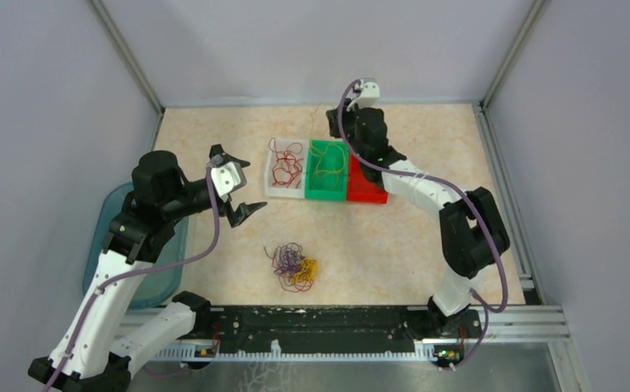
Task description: Untangle the cables
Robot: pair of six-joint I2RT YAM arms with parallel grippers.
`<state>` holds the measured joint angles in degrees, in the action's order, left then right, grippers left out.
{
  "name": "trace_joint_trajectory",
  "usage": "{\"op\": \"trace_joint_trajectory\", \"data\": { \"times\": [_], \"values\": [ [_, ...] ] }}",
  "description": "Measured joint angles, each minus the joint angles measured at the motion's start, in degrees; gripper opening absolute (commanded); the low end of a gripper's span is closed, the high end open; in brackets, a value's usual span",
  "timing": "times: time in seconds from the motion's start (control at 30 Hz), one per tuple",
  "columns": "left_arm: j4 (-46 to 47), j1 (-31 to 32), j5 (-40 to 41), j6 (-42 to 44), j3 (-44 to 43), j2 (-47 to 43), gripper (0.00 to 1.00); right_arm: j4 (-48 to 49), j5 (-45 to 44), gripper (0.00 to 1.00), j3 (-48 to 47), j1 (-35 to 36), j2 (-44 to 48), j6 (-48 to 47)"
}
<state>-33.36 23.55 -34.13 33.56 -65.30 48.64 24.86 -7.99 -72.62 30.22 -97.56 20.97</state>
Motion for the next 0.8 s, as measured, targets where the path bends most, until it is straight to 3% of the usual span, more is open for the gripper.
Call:
{"op": "trace_joint_trajectory", "data": {
  "times": [0.8],
  "values": [
    [1.5, 0.0, 0.9, -0.4, 0.3, 0.0, 1.00, -7.1, -14.1, 0.00, 8.4, 4.0, -4.9, -8.6]
  ]
}}
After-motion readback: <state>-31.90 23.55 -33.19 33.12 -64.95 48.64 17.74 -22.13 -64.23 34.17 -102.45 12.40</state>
